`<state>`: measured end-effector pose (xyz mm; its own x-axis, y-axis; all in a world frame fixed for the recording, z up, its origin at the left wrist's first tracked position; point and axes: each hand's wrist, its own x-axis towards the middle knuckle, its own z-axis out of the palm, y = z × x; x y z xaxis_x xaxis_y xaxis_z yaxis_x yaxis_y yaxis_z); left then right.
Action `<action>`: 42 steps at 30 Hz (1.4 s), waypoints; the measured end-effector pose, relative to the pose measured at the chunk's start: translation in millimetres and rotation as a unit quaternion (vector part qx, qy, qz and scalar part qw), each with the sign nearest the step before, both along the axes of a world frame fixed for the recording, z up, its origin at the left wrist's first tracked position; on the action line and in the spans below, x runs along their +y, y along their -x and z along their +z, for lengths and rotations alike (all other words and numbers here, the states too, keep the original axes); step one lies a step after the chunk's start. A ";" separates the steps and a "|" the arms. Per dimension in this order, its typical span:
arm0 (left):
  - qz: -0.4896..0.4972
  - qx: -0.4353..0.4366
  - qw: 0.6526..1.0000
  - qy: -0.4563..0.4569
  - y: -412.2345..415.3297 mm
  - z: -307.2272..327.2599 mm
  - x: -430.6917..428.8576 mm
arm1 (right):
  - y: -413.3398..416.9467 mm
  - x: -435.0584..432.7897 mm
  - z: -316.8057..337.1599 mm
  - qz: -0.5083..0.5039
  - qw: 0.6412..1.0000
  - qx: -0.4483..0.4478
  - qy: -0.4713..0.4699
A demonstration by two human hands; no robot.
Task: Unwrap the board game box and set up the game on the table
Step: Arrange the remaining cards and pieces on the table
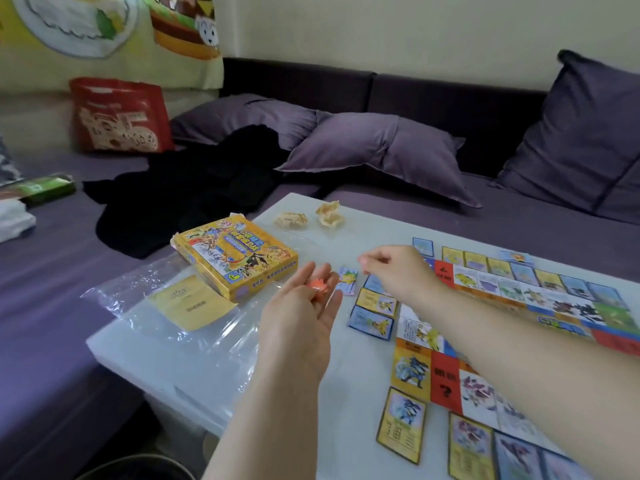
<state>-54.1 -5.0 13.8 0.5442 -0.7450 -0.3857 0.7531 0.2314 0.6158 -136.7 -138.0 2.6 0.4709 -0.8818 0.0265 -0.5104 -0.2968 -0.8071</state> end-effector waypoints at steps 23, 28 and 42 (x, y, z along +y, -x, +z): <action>-0.337 -0.590 0.734 -0.004 259.0 15.6 6.4 | 328.4 121.6 22.6 -0.131 0.983 -0.118 -0.041; -0.376 -0.611 0.697 0.007 318.0 19.3 -16.8 | 385.2 116.1 13.6 -0.177 0.971 -0.157 -0.010; -0.449 -0.754 0.480 0.020 512.7 -19.5 -134.7 | 574.3 85.2 26.4 -0.476 0.831 -0.284 0.046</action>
